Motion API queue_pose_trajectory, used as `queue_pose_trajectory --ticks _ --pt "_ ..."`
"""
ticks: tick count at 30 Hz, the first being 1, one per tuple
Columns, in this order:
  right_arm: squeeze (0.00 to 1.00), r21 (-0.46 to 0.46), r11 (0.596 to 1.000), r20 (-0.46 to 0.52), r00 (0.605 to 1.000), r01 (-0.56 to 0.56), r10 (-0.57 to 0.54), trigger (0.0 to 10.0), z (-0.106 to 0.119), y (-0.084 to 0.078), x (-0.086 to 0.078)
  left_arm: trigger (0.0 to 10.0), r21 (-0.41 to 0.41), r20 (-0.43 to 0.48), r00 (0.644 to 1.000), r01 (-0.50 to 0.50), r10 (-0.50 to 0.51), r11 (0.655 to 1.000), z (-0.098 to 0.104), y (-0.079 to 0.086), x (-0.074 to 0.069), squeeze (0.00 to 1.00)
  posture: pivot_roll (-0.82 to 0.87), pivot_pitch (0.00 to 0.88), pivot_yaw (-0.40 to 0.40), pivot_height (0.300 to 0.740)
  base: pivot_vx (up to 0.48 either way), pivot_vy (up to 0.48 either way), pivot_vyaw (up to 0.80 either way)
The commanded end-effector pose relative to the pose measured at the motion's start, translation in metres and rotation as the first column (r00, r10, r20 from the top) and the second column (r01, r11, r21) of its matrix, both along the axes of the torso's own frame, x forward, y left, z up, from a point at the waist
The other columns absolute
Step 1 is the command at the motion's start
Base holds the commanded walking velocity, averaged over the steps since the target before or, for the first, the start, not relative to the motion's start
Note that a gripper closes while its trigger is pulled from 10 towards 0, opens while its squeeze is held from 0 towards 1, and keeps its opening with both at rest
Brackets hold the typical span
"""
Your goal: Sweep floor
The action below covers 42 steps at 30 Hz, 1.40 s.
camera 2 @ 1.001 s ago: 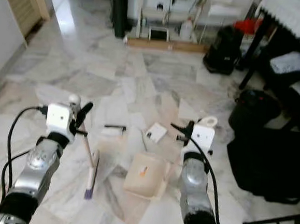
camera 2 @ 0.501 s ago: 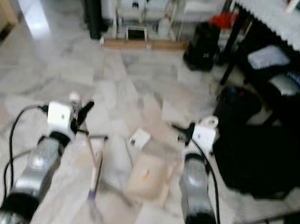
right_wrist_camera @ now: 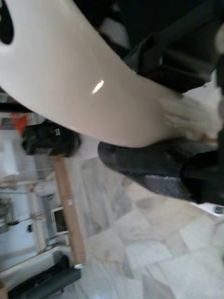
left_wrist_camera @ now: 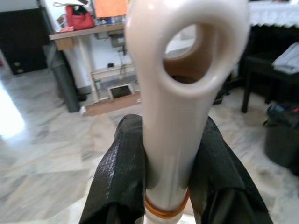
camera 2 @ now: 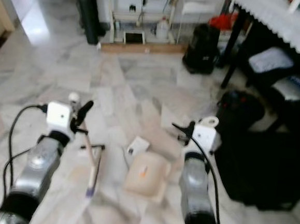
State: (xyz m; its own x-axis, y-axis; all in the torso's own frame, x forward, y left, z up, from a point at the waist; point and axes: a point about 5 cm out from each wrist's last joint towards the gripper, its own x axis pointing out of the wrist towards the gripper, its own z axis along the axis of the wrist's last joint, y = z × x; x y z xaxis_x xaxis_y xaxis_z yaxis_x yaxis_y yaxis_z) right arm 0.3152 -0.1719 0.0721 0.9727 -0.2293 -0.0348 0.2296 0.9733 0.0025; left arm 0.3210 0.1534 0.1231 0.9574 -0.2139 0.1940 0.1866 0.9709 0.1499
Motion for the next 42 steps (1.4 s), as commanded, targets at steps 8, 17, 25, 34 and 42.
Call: queue_pose_trajectory --ticks 8,17,25,34,42 --pt "0.0 -0.007 1.0 0.066 0.998 -0.016 0.016 10.0 0.0148 0.004 0.0068 10.0 0.007 0.055 0.998 -0.003 0.003 1.0 0.0124 0.0035 0.0025 0.0 -0.05 0.068 -0.039 0.74 0.364 0.0 0.0" --pt "0.0 -0.006 1.0 0.071 0.997 -0.018 0.018 10.0 0.0157 0.0039 0.0073 10.0 0.005 0.056 0.998 0.0 0.0 1.0 0.0126 0.0026 0.0029 0.0 -0.05 0.066 -0.037 0.74 0.363 0.0 0.0" --pt "0.0 -0.009 1.0 0.067 0.998 -0.018 0.019 10.0 0.0156 0.0031 0.0073 10.0 0.004 0.055 0.999 -0.001 0.001 1.0 0.0126 0.0024 0.0028 0.0 -0.05 0.079 -0.037 0.74 0.364 0.0 0.0" --pt "0.0 -0.012 1.0 0.064 0.998 -0.014 0.015 10.0 0.0149 0.002 0.0065 10.0 0.003 0.053 0.999 0.002 -0.002 1.0 0.0124 0.0017 0.0032 0.0 -0.06 0.087 -0.036 0.74 0.362 0.0 0.0" --pt "0.0 -0.009 1.0 0.06 0.998 -0.016 0.017 10.0 0.0145 0.0018 0.0067 10.0 0.004 0.053 0.999 0.0 0.0 1.0 0.0124 0.0015 0.0035 0.0 -0.06 0.09 -0.036 0.74 0.363 0.0 0.0"
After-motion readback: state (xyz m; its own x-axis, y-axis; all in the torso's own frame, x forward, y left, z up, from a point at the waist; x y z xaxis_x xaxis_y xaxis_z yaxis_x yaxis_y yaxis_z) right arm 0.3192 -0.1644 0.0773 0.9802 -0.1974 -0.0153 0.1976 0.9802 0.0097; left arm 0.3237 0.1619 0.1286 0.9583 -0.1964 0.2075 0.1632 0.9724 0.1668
